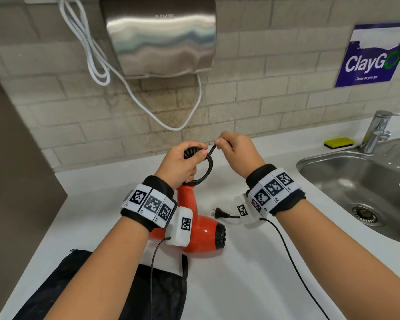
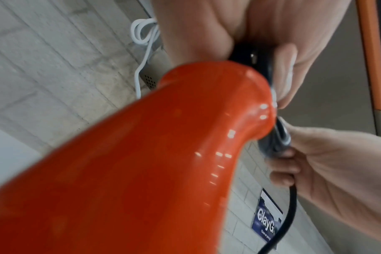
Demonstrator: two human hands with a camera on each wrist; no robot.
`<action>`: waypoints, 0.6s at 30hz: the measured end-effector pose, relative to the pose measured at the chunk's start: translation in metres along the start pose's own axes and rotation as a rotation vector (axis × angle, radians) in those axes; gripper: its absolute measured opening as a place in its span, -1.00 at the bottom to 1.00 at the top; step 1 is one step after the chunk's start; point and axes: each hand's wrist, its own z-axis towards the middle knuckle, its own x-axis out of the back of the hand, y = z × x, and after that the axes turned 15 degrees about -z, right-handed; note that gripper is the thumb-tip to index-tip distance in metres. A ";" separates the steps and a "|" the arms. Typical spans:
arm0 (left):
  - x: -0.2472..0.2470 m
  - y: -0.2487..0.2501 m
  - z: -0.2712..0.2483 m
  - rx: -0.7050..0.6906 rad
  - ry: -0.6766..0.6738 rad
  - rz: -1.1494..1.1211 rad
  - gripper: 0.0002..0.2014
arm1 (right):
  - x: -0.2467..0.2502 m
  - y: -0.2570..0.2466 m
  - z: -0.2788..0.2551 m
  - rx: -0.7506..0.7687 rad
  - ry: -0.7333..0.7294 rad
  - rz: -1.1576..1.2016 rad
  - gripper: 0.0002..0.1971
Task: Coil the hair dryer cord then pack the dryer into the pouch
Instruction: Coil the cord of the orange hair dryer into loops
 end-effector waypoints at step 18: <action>-0.002 0.003 -0.003 0.016 0.034 0.055 -0.90 | 0.007 0.001 -0.008 0.111 0.058 -0.102 -0.78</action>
